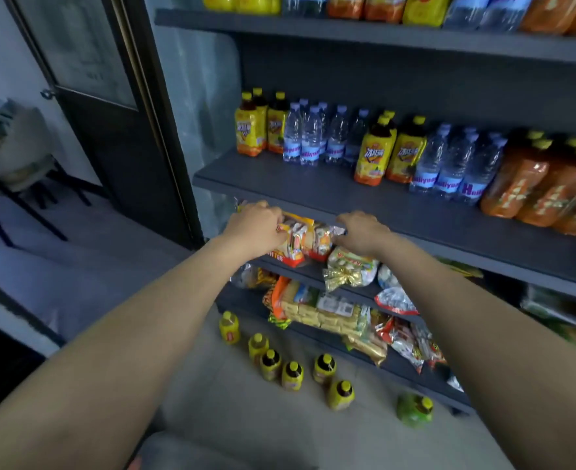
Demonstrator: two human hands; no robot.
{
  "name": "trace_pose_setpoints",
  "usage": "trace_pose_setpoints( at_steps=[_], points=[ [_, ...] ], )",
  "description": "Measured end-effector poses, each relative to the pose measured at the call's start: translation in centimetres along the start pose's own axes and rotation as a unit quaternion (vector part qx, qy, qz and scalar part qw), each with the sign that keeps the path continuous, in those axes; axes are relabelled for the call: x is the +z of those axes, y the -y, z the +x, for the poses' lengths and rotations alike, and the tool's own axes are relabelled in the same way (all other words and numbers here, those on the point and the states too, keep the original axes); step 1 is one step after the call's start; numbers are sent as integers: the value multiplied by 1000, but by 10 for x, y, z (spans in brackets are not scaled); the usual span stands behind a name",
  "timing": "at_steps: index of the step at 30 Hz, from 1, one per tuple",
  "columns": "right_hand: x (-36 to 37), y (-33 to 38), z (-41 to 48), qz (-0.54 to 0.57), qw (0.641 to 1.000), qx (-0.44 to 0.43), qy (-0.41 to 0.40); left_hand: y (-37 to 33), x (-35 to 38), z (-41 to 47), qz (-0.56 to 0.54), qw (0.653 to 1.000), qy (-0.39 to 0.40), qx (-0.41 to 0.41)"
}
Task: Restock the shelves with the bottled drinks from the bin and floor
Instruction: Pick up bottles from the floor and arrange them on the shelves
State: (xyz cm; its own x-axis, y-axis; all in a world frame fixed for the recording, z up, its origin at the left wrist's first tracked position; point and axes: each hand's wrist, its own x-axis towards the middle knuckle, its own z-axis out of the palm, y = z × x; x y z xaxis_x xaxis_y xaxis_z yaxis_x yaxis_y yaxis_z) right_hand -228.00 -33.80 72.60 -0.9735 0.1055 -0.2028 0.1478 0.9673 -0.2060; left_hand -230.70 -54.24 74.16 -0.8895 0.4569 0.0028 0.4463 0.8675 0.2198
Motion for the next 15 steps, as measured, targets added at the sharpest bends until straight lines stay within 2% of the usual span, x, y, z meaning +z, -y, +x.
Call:
trace_pose_setpoints(
  at_steps=[4, 12, 15],
  points=[
    [52, -33, 13, -1, 999, -4, 36, -9, 52, 13, 17, 999, 37, 11],
    [154, -109, 51, 30, 987, 23, 154, -31, 180, 50, -20, 990, 137, -22],
    [193, -137, 63, 40, 983, 36, 175, -37, 226, 60, -25, 986, 156, -47]
  ],
)
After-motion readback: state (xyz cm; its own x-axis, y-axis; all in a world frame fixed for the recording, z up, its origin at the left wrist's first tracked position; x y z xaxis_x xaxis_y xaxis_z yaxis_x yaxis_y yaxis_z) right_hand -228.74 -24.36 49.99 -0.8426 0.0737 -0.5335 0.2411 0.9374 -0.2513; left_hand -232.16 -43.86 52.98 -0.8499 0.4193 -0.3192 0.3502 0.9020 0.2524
